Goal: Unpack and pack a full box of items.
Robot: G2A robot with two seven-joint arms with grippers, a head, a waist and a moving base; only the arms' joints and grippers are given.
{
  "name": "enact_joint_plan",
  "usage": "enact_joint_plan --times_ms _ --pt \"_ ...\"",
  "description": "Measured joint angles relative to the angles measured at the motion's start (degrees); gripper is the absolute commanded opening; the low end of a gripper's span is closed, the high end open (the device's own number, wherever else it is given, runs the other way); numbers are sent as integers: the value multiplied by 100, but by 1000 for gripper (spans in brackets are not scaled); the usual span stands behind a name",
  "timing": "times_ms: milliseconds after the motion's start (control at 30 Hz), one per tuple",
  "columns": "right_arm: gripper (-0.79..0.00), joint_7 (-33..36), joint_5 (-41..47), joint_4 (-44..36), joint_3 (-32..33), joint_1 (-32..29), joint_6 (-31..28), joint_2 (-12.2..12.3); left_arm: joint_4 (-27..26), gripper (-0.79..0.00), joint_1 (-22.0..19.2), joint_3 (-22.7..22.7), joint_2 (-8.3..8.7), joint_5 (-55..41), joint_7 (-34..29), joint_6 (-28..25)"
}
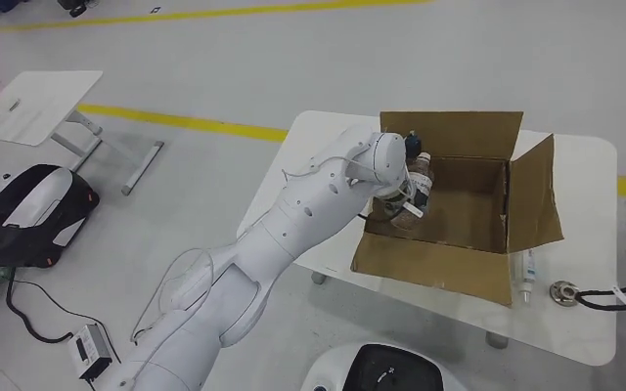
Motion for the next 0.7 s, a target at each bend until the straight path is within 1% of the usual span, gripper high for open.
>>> enact_joint_plan --times_ms 33,67,100,333,533,600,700 --pt "-785 -6 6 9 13 -2 1 0 119 -422 -57 53 -27 -54 5 6" --pt "-785 -9 9 14 21 -3 0 -1 200 -182 -97 89 -45 -94 9 10" --pt "-785 -9 12 19 28 -5 -3 -1 272 0 -134 121 -62 -131 14 15" --pt "-785 2 40 47 60 -6 -17 -4 700 0 -348 327 -155 -298 33 33" --pt "-785 13 50 85 103 -19 -48 -3 903 0 -454 401 -187 -370 38 39" --pt "-785 21 53 104 128 -26 -73 -1 911 0 -476 392 -189 -405 39 38" --pt "-785 56 84 126 174 -37 -104 3 725 0 -473 357 -168 -356 99 -81"
